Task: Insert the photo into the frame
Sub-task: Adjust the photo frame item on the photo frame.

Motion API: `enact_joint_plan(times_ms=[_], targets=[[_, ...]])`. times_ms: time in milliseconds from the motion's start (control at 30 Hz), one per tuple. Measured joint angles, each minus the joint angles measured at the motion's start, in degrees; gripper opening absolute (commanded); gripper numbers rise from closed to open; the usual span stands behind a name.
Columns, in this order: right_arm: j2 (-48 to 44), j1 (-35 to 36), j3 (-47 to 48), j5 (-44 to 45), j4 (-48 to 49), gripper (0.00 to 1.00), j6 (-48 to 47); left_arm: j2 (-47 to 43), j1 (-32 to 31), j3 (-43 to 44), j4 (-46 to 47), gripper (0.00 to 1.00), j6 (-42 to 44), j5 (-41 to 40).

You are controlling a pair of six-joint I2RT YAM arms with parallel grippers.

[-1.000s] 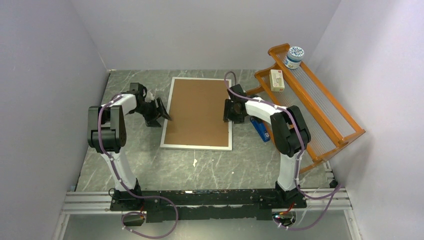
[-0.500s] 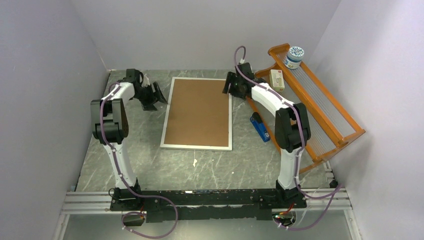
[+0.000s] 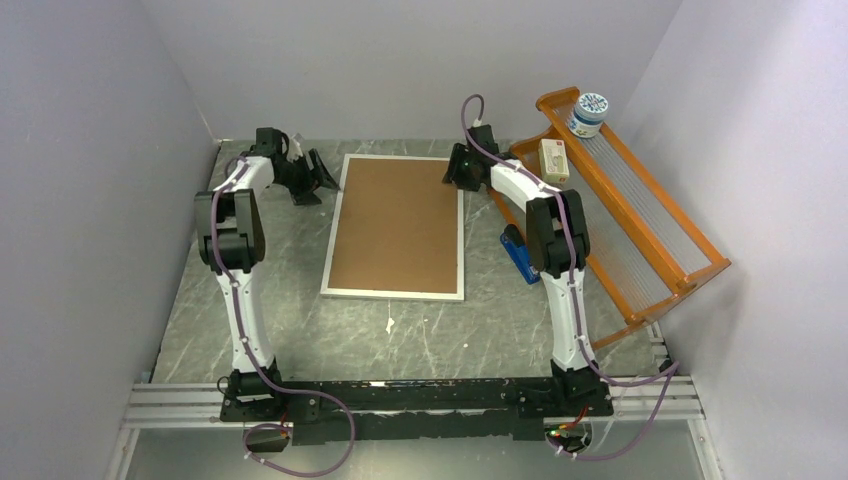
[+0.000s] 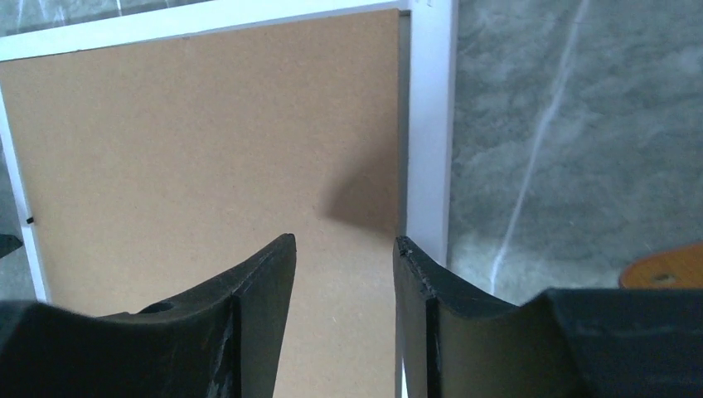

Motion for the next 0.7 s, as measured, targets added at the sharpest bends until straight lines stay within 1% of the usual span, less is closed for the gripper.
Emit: enact_joint_plan(times_ms=[233, 467, 567, 700], targets=[[2.91, 0.07, 4.26, -0.44, -1.18, 0.49, -0.52, 2.54, 0.07, 2.84, 0.07, 0.75, -0.85, 2.45], [3.41, -0.09, 4.61, -1.77, -0.98, 0.49, -0.66, 4.48, 0.13, 5.01, 0.09, 0.71, -0.92, 5.49], [3.41, -0.44, 3.87, -4.48, 0.63, 0.47, -0.50, 5.44, 0.22, 5.81, 0.15, 0.68, -0.94, 7.52], [3.37, -1.16, 0.79, -10.80, 6.43, 0.46, 0.94, 6.43, 0.39, 6.32, 0.31, 0.66, -1.29, 10.14]])
